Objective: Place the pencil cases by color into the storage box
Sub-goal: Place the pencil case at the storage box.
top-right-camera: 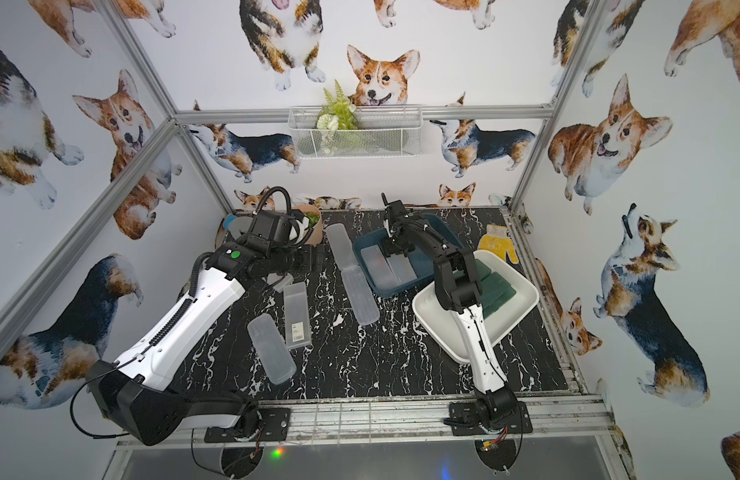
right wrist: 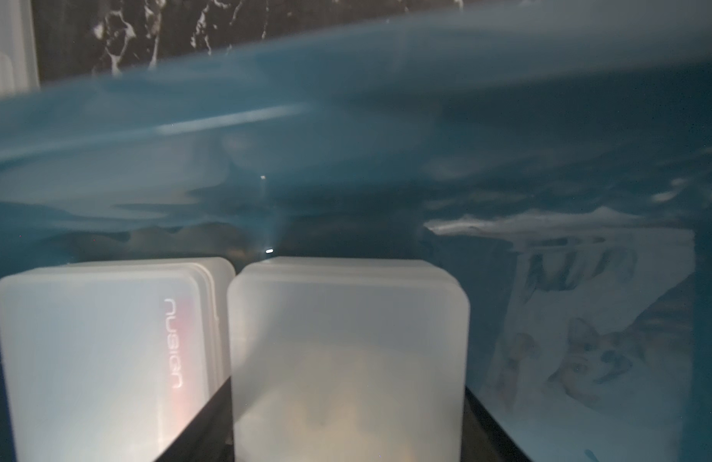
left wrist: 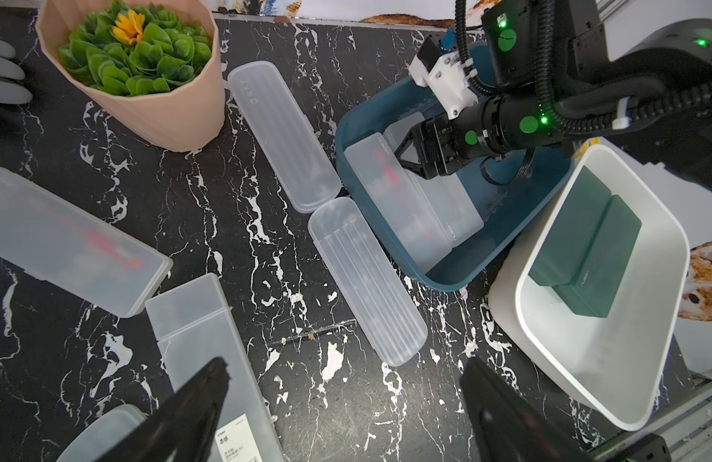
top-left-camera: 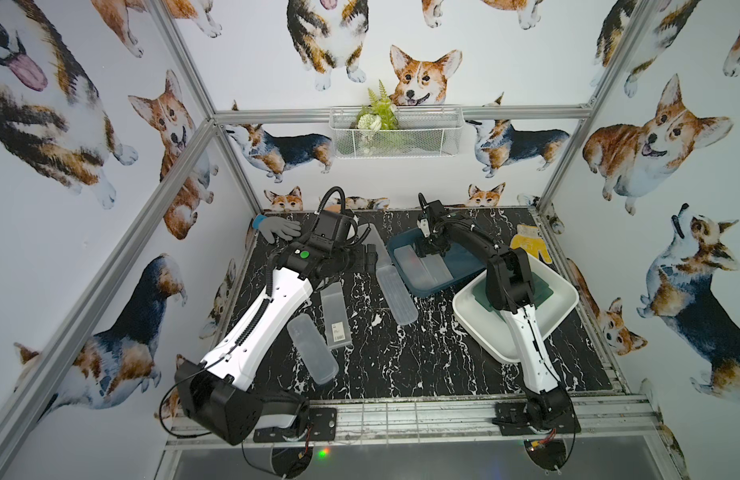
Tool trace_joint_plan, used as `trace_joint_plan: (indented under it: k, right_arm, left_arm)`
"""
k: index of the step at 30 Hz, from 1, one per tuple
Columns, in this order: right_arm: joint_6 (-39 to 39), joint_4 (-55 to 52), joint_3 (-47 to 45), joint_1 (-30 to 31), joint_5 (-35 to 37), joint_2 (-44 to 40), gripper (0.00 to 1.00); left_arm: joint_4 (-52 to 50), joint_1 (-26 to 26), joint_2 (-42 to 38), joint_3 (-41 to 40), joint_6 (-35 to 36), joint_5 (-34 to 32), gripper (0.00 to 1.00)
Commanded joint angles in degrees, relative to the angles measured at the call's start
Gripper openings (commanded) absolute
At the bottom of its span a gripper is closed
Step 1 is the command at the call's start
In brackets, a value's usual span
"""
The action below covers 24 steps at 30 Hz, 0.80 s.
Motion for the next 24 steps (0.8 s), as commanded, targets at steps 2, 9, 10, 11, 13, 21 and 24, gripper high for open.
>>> trace_joint_plan:
  k: [2, 9, 10, 11, 13, 21, 24]
  right_arm:
    - [1.34, -2.32, 2.17, -0.07, -0.51, 1.79, 0.62]
    - [1.41, -2.37, 3.33, -0.26, -0.75, 1.5, 0.76]
    - [1.49, -2.39, 3.59, -0.27, -0.71, 1.41, 0.79]
    - [1.71, -2.51, 3.88, -0.35, -0.66, 1.31, 0.81]
    - [2.04, -3.08, 4.89, -0.36, -0.34, 0.68, 0.83]
    - [6.36, -3.23, 8.44, -0.3, 0.2, -4.04, 0.87]
    - [8.1, -3.97, 8.35, 0.33, 0.3, -6.69, 0.87]
  left_arm:
    - [-0.8, 0.26, -0.26, 0.22, 0.25, -1.02, 0.94]
    - [-0.93, 0.34, 0.43, 0.74, 0.05, -1.16, 0.94]
    - [-1.06, 0.35, 0.59, 1.04, -0.09, -1.29, 0.94]
    - [-1.23, 0.35, 0.7, 1.22, -0.18, -1.46, 0.94]
    - [-1.56, 0.34, 0.97, 1.6, -0.21, -1.43, 0.94]
    - [-7.34, 0.56, 2.29, 2.69, -0.74, -4.5, 0.93]
    - [-8.58, 0.7, 2.07, 2.01, -1.1, -4.48, 0.93]
